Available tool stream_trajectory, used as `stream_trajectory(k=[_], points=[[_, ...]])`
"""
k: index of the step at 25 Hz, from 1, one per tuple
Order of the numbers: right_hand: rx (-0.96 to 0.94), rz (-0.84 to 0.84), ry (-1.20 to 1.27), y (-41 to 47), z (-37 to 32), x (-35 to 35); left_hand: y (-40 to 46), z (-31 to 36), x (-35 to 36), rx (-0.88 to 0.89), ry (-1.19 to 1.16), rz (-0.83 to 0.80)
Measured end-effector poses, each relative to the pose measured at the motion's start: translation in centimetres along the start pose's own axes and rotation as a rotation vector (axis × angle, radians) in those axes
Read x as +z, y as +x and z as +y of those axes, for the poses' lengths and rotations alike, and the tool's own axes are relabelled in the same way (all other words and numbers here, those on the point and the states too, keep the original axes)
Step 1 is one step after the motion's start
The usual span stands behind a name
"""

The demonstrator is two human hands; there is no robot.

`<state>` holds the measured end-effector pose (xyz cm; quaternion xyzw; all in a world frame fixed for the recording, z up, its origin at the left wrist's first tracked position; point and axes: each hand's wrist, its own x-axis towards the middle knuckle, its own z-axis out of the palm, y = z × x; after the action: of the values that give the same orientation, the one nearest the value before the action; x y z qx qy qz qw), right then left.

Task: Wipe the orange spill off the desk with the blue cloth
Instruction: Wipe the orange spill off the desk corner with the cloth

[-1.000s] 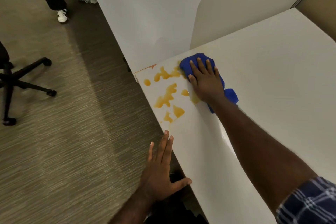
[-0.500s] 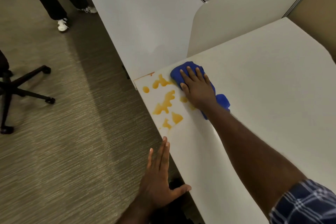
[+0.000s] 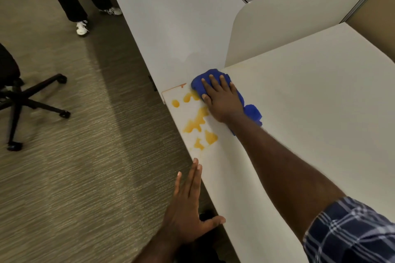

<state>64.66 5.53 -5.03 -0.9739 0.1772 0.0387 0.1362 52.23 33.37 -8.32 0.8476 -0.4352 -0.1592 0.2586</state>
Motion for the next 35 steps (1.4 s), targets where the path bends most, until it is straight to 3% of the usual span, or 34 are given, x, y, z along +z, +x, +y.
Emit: stream_trajectory(k=[4,7,10,15,20,25,30,35], points=[[-0.07,0.0,0.009,-3.2,1.7,0.4,0.0,0.3,-0.3,0.003,0.018,0.003],[0.057,0.017,0.009,-3.5,3.9,-0.3,0.0,0.5,-0.5,0.0,0.019,-0.011],[0.14,0.01,0.025,-2.0,1.5,-0.7,0.0,0.7,-0.7,-0.012,0.04,-0.025],[-0.068,-0.001,-0.031,-6.4,-0.7,1.4,0.1,0.9,-1.0,-0.024,0.011,-0.048],[0.1,0.018,0.003,-7.0,1.1,0.8,0.1,0.9,-1.0,-0.032,0.019,-0.055],[-0.08,0.004,-0.03,-10.9,1.4,1.9,0.2,0.9,-1.0,-0.023,0.024,-0.04],[0.106,0.016,0.015,-8.6,1.0,1.0,0.2,0.9,-1.0,-0.024,0.015,-0.036],[-0.12,-0.01,-0.016,-11.9,0.0,2.5,0.2,0.8,-1.0,-0.025,0.001,-0.047]])
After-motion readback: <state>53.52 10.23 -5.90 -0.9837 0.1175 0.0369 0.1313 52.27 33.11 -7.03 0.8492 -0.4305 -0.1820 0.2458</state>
